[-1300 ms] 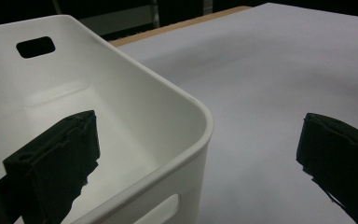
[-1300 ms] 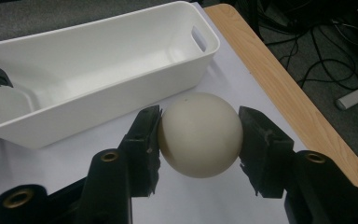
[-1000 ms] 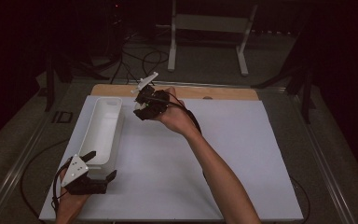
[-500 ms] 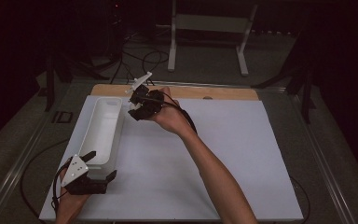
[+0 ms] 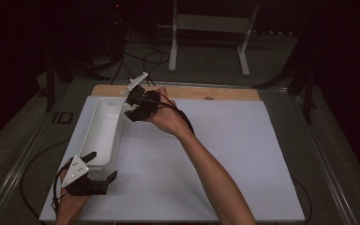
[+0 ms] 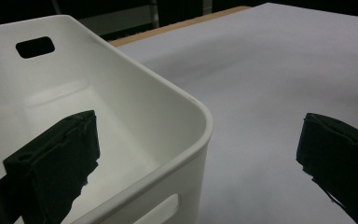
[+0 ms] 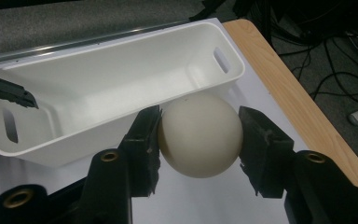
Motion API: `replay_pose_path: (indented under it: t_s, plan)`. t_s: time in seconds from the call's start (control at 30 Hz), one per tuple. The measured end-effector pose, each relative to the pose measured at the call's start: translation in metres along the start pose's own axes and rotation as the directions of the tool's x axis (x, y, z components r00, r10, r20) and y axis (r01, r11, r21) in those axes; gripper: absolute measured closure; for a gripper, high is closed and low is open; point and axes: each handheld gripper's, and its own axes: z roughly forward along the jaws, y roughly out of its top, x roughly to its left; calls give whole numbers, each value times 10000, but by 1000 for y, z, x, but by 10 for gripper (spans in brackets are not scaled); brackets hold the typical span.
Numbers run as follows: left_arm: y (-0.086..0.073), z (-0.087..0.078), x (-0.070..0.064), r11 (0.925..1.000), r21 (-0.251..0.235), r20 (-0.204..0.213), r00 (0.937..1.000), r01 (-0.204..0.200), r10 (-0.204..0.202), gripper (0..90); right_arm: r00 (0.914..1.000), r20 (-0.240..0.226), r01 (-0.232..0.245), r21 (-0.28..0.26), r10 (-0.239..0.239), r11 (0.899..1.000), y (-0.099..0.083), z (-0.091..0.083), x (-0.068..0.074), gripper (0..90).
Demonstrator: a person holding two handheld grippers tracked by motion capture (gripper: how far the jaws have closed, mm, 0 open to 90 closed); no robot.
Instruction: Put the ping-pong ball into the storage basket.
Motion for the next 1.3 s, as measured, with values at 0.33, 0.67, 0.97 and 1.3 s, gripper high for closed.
replay_pose_path:
  t_s: [0.33,0.67,0.97,1.3]
  plan:
    - [0,0,0,10000,-2,-3,10000,7,-7,0,10000,-76,54,19,-54,10000,2,4,5,503]
    - [0,0,0,10000,-4,1,10000,12,-12,0,9998,-189,91,-51,-92,9999,5,8,10,503]
    - [0,0,0,10000,-1,-3,10000,12,-12,0,9993,-305,223,-43,-224,9997,7,12,16,503]
    - [0,0,0,10000,-1,-9,10000,1,-1,0,9987,-398,309,55,-307,9995,9,16,22,503]
